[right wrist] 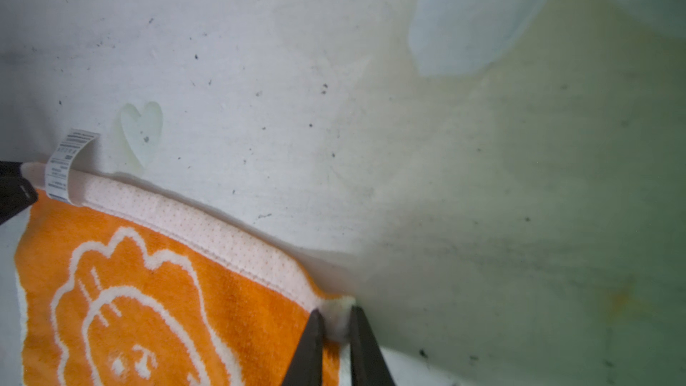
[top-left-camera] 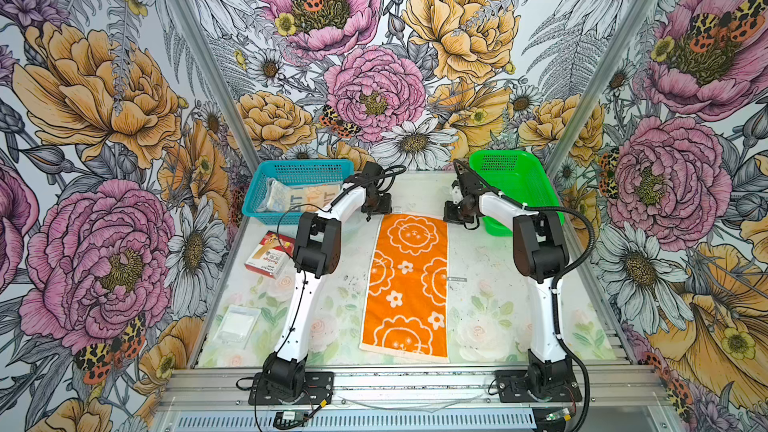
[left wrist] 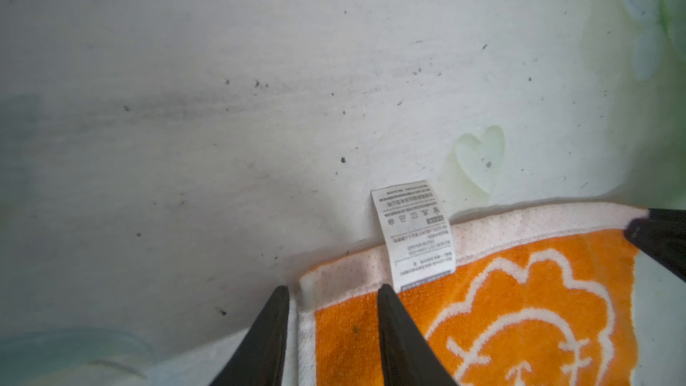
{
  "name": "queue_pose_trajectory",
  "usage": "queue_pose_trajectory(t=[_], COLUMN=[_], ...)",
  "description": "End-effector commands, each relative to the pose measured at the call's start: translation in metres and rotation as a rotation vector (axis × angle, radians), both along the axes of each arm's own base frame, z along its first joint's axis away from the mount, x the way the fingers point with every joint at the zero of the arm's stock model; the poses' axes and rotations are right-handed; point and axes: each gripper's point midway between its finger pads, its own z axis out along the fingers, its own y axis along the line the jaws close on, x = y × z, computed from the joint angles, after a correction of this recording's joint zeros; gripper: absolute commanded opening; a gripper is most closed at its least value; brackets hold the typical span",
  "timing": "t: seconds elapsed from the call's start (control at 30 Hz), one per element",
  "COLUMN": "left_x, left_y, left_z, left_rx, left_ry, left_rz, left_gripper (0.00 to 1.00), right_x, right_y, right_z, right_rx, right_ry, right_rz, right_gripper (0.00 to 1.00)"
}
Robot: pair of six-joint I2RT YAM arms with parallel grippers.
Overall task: Fold and stack the towels
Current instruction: 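Lower both grippers and pinch the towel's far edge corners, then lift the far edge and fold it toward the robot with both grippers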
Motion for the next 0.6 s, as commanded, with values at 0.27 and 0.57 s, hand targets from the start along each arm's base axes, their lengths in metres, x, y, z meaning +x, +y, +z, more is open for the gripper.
queue_pose_trajectory(t=[0.27, 0.57], left_x=[-0.003, 0.030], left_y=[-0.005, 0.008], left_z=[-0.012, 0.048], left_rx=[-0.049, -0.064], left_ry=[0.050, -0.107], left_rz=[-0.024, -0.016], left_gripper=[0.02, 0.00], right_x=[0.005, 0.038], right_y=[0.001, 0.000], right_z=[-0.002, 0.040], right_rx=[0.014, 0.016], right_ry=[-0.002, -0.139], right_rz=[0.010, 0.057], right_gripper=[0.00, 0.00])
